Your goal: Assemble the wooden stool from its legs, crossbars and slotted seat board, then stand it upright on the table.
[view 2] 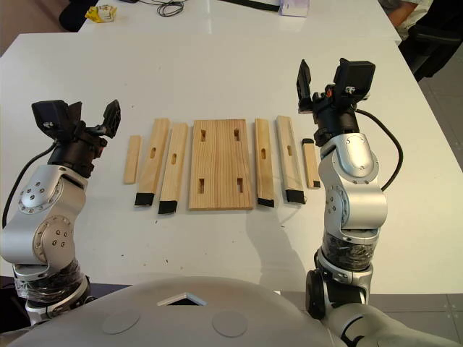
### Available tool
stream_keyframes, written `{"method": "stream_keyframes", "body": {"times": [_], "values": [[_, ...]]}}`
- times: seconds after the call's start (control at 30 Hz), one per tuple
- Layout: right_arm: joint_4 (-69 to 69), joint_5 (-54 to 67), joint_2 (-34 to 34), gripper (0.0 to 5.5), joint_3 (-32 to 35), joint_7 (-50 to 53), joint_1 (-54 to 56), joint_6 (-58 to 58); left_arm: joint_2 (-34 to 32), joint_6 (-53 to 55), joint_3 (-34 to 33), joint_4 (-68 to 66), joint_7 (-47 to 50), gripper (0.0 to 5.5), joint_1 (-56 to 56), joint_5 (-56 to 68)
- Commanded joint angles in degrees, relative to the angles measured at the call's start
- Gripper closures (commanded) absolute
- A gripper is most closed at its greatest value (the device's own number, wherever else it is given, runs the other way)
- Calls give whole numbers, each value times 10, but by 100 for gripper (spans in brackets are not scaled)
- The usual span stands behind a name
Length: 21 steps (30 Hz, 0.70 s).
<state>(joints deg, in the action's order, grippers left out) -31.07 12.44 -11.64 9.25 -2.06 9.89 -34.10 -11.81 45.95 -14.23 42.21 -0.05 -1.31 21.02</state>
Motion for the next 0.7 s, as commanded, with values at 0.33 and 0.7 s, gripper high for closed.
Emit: {"method": "stream_keyframes", "body": {"times": [0.33, 0.7], "values": [[-12, -3, 2, 173, 1, 5, -8, -10, -55, 136, -24, -4, -24, 145, -20, 20], [-13, -5, 5, 173, -7, 8, -14, -15, -58, 161, -7, -73, -46, 145, -28, 14]]}}
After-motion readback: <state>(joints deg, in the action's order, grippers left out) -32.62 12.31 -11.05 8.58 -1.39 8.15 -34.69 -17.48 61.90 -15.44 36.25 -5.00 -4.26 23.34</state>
